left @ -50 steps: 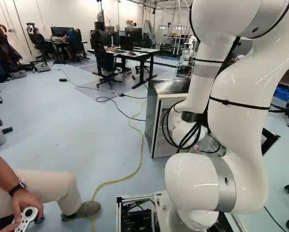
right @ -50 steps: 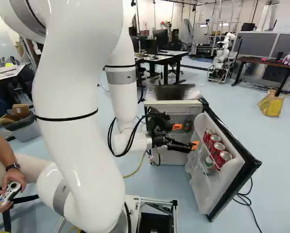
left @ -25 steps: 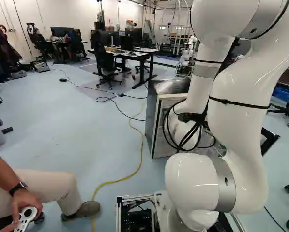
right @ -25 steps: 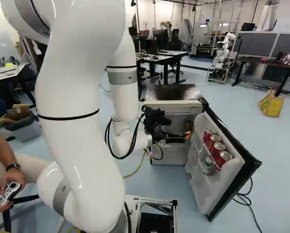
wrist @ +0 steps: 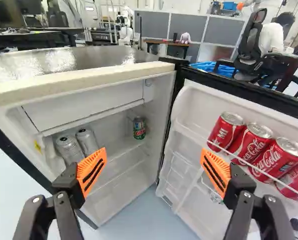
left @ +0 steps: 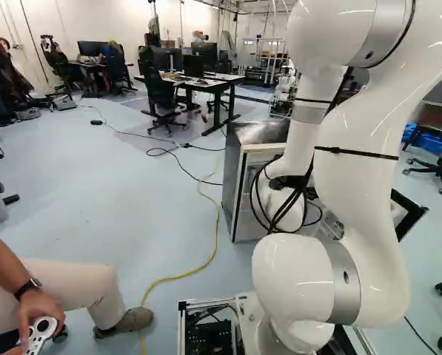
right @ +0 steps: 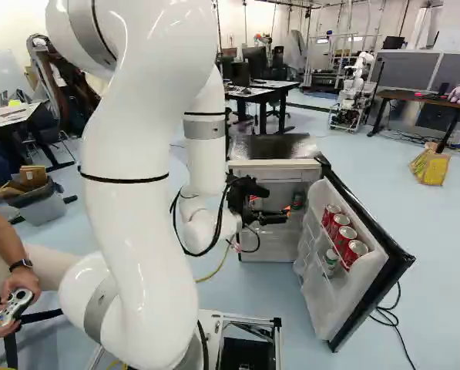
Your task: Grab a drink from the fridge
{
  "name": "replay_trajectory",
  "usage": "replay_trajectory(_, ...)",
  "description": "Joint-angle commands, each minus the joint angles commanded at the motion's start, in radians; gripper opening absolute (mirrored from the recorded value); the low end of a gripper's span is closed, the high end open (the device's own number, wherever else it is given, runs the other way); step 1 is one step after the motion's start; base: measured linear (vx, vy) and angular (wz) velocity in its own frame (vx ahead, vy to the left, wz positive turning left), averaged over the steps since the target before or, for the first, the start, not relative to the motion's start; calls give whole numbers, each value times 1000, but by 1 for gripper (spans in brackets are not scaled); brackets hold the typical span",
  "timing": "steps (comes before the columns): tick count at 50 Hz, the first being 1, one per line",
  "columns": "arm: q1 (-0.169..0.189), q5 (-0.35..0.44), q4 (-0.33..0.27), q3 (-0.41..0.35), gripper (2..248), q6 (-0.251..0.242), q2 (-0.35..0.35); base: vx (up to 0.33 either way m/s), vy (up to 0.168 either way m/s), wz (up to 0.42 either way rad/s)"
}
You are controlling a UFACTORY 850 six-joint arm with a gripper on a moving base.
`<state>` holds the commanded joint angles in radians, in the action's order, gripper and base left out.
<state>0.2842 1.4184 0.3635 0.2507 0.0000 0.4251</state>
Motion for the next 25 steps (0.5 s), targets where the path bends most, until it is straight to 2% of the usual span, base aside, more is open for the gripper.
replay_trajectory(16,10,0,-2,28,247,0,65,0,0,0)
replay_trajectory(25,20,0,-2,38,247,0,79,0,0,0)
